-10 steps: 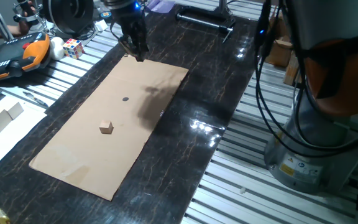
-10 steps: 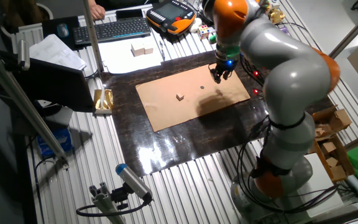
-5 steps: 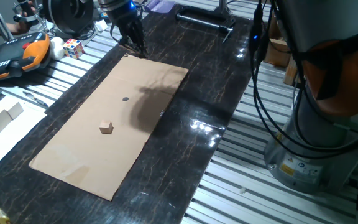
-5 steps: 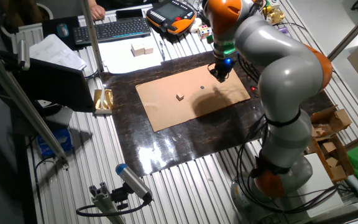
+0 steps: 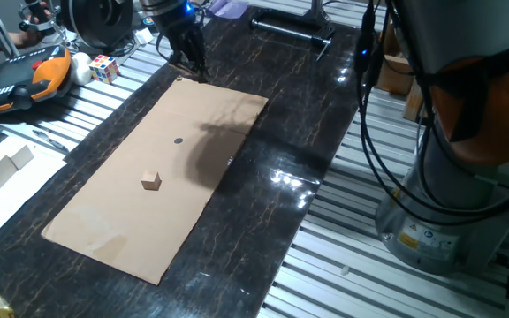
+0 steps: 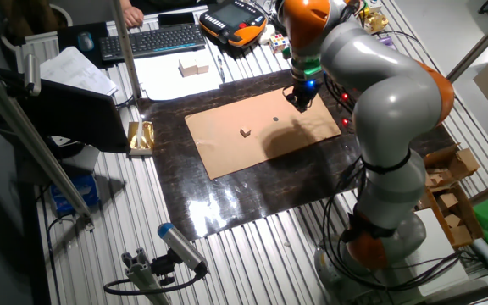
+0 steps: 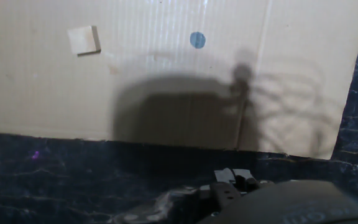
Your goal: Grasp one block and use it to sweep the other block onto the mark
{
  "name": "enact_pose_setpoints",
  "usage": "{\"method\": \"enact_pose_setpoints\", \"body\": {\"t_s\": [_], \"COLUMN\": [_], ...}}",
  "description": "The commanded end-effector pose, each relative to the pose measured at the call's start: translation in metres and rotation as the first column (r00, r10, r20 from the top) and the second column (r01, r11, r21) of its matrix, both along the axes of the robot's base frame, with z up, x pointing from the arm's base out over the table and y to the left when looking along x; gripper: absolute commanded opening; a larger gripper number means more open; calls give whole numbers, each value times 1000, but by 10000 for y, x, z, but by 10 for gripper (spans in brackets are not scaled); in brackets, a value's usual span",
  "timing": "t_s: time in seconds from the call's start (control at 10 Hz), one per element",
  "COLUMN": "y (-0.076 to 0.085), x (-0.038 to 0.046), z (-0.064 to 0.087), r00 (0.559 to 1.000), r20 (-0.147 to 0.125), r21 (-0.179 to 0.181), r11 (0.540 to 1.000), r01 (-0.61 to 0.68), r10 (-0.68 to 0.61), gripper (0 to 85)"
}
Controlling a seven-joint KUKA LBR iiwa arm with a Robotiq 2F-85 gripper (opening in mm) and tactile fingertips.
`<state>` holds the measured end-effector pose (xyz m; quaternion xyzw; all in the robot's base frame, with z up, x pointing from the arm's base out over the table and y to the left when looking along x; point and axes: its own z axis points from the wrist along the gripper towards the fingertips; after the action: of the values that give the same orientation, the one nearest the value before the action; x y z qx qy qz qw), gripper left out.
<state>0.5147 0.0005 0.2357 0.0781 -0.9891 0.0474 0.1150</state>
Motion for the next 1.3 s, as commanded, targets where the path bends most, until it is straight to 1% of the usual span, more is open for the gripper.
{"method": "enact_pose_setpoints", "body": {"t_s": [0.0, 0.1, 0.2, 0.3, 0.4, 0.5, 0.7, 0.8, 0.9, 1.0, 1.1, 1.2], "y": [1, 1, 1, 1, 1, 1, 1, 1, 1, 1, 39, 260], "x": [0, 0, 0, 0, 0, 0, 0, 0, 0, 0, 21, 125], "z": [0, 0, 0, 0, 0, 0, 0, 0, 0, 0, 4, -1], "r00": [999, 995, 995, 995, 997, 998, 996, 996, 994, 991, 989, 988], "r20": [37, 92, 94, 86, 68, 43, 56, 47, 48, 47, 50, 58], "r21": [-6, -4, 15, 3, -6, 56, 76, 89, 114, 144, 132, 122], "r11": [999, 1000, 999, 999, 999, 997, 995, 993, 989, 983, 983, 983], "r01": [40, 23, 32, 40, 36, 52, 58, 74, 90, 117, 128, 137], "r10": [-39, -22, -33, -40, -36, -55, -62, -78, -96, -124, -136, -145], "gripper": [10, 10, 10, 10, 10, 10, 10, 10, 23, 137, 280, 433]}}
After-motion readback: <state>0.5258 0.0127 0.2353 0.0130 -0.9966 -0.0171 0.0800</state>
